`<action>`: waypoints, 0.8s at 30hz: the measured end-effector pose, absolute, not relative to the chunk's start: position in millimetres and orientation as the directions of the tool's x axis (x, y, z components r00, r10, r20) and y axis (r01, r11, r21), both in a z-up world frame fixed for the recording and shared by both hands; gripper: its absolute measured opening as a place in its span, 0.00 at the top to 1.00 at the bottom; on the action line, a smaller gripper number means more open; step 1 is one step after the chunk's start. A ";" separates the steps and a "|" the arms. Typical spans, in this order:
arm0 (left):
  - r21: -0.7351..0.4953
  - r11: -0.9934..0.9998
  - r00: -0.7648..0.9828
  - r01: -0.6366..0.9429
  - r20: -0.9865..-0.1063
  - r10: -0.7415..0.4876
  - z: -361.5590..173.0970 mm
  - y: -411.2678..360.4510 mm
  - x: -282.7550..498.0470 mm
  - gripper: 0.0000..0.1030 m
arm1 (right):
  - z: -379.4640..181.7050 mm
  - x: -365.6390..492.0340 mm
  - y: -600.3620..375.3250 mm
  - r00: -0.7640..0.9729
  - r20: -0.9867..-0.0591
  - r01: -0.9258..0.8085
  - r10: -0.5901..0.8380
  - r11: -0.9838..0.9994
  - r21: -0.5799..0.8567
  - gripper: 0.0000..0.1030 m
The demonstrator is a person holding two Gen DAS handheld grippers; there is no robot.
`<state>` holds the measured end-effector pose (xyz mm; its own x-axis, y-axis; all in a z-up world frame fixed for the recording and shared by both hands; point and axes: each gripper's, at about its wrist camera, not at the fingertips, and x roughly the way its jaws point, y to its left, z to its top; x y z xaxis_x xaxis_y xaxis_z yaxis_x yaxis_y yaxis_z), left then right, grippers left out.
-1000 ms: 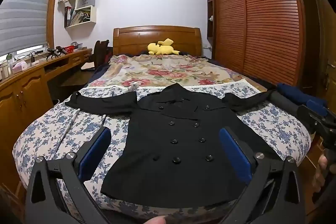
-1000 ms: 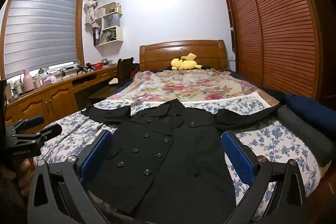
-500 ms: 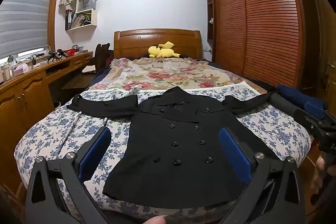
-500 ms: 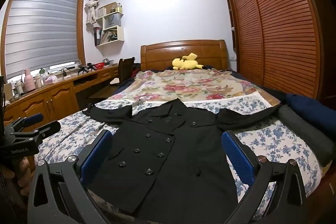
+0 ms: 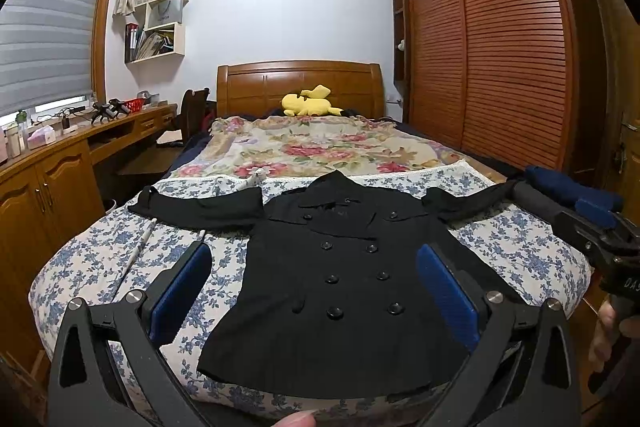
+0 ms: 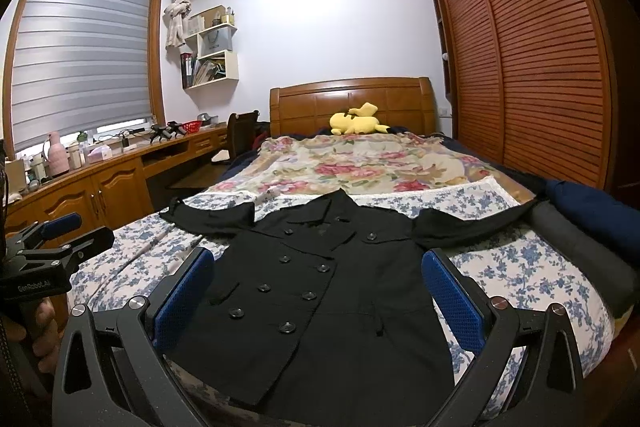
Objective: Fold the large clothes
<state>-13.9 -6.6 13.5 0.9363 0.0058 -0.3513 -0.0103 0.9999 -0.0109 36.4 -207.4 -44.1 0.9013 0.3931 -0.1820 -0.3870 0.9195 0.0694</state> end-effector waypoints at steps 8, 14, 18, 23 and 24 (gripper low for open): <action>-0.010 1.000 0.938 -0.009 -0.347 0.005 14.8 -6.9 -15.4 0.00 | -45.5 36.1 -208.1 0.902 -0.179 -0.387 0.394 0.919 0.071 0.00; -0.011 1.000 0.939 -0.008 -0.344 0.003 16.0 -6.2 -17.1 0.00 | -45.9 36.0 -207.9 0.902 -0.176 -0.387 0.394 0.919 0.072 0.00; -0.009 1.000 0.940 -0.006 -0.342 0.003 17.7 -7.3 -17.3 0.00 | -45.7 36.0 -208.3 0.902 -0.175 -0.387 0.394 0.919 0.072 0.00; -0.006 1.000 0.941 -0.005 -0.339 0.003 19.6 -8.5 -18.0 0.00 | -45.6 35.9 -208.2 0.902 -0.174 -0.388 0.395 0.919 0.072 0.00; -0.007 1.000 0.941 -0.005 -0.340 0.002 19.0 -8.2 -18.0 0.00 | -45.6 36.0 -208.0 0.902 -0.175 -0.387 0.394 0.919 0.072 0.00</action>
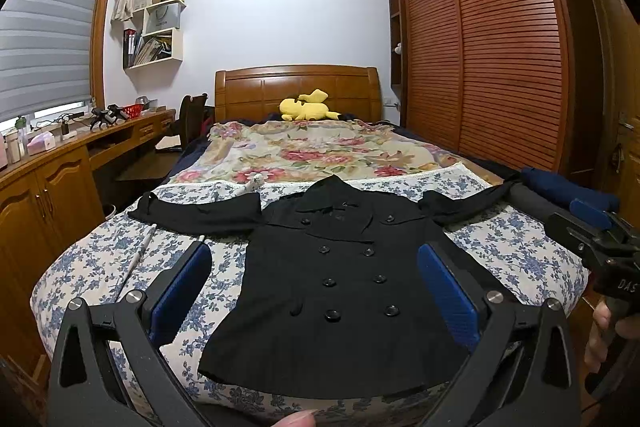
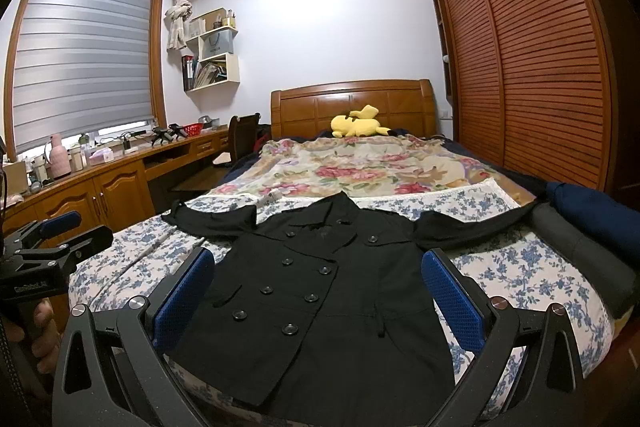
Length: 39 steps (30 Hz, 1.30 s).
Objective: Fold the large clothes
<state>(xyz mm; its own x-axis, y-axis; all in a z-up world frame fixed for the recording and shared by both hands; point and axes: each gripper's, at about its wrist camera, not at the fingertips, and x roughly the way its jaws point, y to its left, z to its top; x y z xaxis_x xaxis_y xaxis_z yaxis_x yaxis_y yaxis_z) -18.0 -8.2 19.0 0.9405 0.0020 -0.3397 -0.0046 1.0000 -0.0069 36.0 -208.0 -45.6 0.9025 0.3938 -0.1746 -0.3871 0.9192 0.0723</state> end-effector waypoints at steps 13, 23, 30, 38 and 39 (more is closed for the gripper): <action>-0.003 1.000 0.942 -0.006 -0.335 0.004 20.7 -11.3 -19.5 0.00 | -45.2 35.1 -207.5 0.903 -0.168 -0.389 0.396 0.918 0.072 0.00; -0.002 1.000 0.943 -0.005 -0.334 0.004 21.5 -11.5 -20.3 0.00 | -45.1 33.8 -207.4 0.903 -0.161 -0.392 0.398 0.917 0.070 0.00; -0.004 1.000 0.940 -0.002 -0.340 0.000 22.8 -8.4 -20.2 0.00 | -46.3 34.4 -207.8 0.902 -0.163 -0.393 0.400 0.917 0.071 0.00; -0.008 1.000 0.922 -0.021 -0.386 0.016 6.7 3.3 -6.9 0.00 | -49.8 44.6 -203.8 0.892 -0.188 -0.402 0.410 0.912 0.081 0.00; -0.011 1.000 0.920 -0.025 -0.392 0.018 2.9 4.0 -4.8 0.00 | -49.6 46.3 -203.5 0.891 -0.191 -0.404 0.412 0.911 0.083 0.00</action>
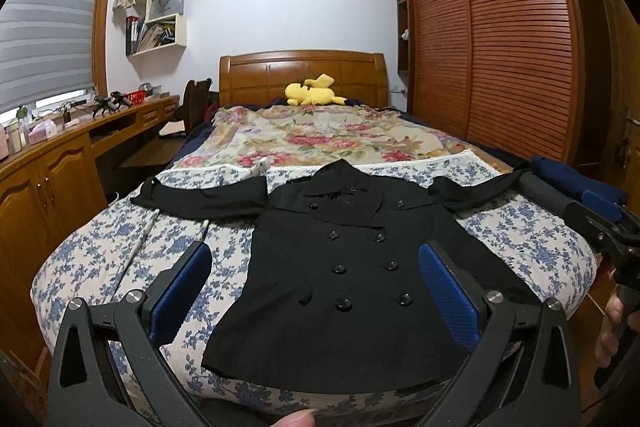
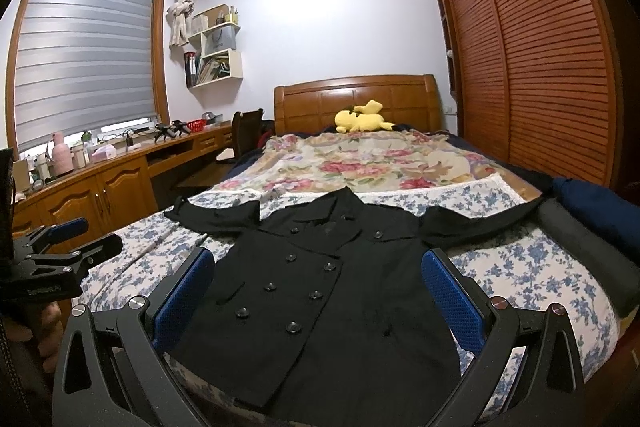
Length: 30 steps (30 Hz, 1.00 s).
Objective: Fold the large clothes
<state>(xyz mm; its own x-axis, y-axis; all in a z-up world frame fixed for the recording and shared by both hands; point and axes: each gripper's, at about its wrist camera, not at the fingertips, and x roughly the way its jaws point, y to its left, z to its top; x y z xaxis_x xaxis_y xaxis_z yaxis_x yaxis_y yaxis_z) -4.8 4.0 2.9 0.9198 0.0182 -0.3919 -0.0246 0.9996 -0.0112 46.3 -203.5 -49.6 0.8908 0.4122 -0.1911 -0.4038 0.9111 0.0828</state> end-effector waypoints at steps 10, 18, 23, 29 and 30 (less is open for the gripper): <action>-0.024 0.998 0.902 -0.055 -0.431 0.039 -17.8 16.7 9.4 0.00 | -50.4 62.4 -191.2 0.873 -0.214 -0.432 0.437 0.899 0.073 0.00; -0.023 0.996 0.882 -0.089 -0.466 0.068 -37.6 35.0 27.2 0.00 | -56.2 85.3 -170.9 0.845 -0.229 -0.487 0.483 0.872 0.043 0.00; -0.011 0.995 0.866 -0.102 -0.494 0.084 -54.6 45.5 41.6 0.00 | -60.4 107.5 -159.7 0.826 -0.247 -0.518 0.507 0.855 0.023 0.00; -0.025 0.994 0.843 -0.105 -0.532 0.076 -75.0 60.9 63.2 0.00 | -64.0 137.3 -147.3 0.789 -0.279 -0.565 0.548 0.825 0.021 0.00; -0.024 0.994 0.840 -0.107 -0.536 0.078 -77.8 63.9 66.6 0.00 | -64.3 142.9 -143.7 0.779 -0.286 -0.577 0.557 0.816 0.017 0.00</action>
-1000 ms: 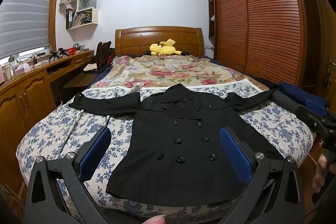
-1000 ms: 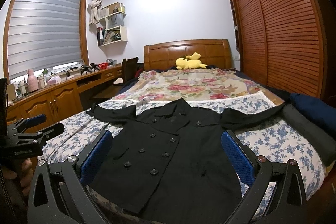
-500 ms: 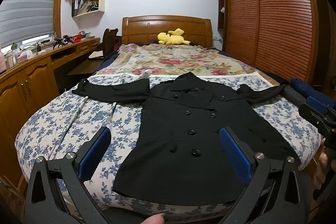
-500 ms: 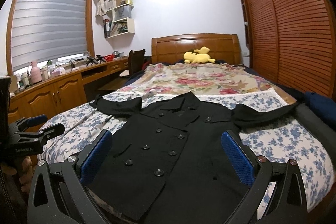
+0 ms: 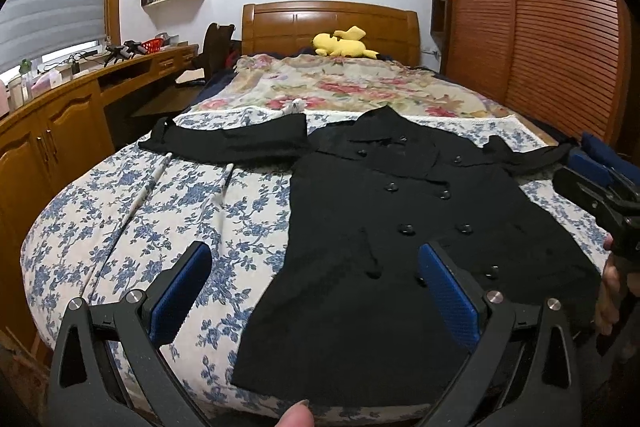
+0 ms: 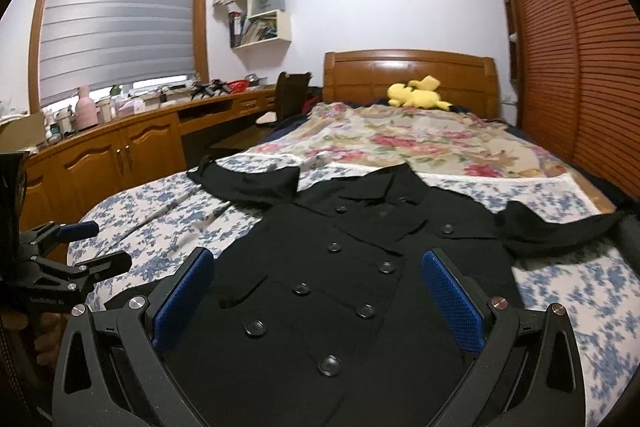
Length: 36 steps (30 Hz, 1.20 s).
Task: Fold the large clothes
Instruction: 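Move the left gripper to the sleeve cuff nearest it and grasp it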
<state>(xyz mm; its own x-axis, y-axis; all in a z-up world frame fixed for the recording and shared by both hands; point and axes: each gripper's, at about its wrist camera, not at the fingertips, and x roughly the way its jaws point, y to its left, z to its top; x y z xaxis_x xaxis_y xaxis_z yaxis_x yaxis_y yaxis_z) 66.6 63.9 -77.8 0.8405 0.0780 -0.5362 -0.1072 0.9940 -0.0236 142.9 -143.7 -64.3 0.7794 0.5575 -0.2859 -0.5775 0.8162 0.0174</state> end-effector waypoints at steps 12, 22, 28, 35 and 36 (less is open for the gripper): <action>-0.056 0.985 0.805 -0.164 -0.585 0.100 -97.5 120.4 108.4 0.00 | -66.9 225.9 -96.2 0.696 -0.370 -0.664 0.616 0.748 -0.005 0.00; -0.113 0.969 0.732 -0.218 -0.676 0.086 -112.3 184.4 181.3 0.16 | -85.8 288.0 -98.6 0.649 -0.467 -0.677 0.601 0.736 0.006 0.00; -0.095 0.963 0.718 -0.253 -0.685 0.121 -109.2 221.4 232.9 0.20 | -85.1 296.7 -102.6 0.631 -0.491 -0.687 0.600 0.727 0.006 0.00; -0.043 0.964 0.677 -0.261 -0.720 0.152 -127.8 250.6 294.7 0.31 | -85.4 300.4 -85.0 0.645 -0.501 -0.678 0.578 0.735 -0.025 0.00; -0.036 0.963 0.671 -0.266 -0.724 0.158 -131.8 254.8 302.3 0.32 | -86.3 302.1 -73.7 0.647 -0.500 -0.676 0.576 0.736 -0.027 0.00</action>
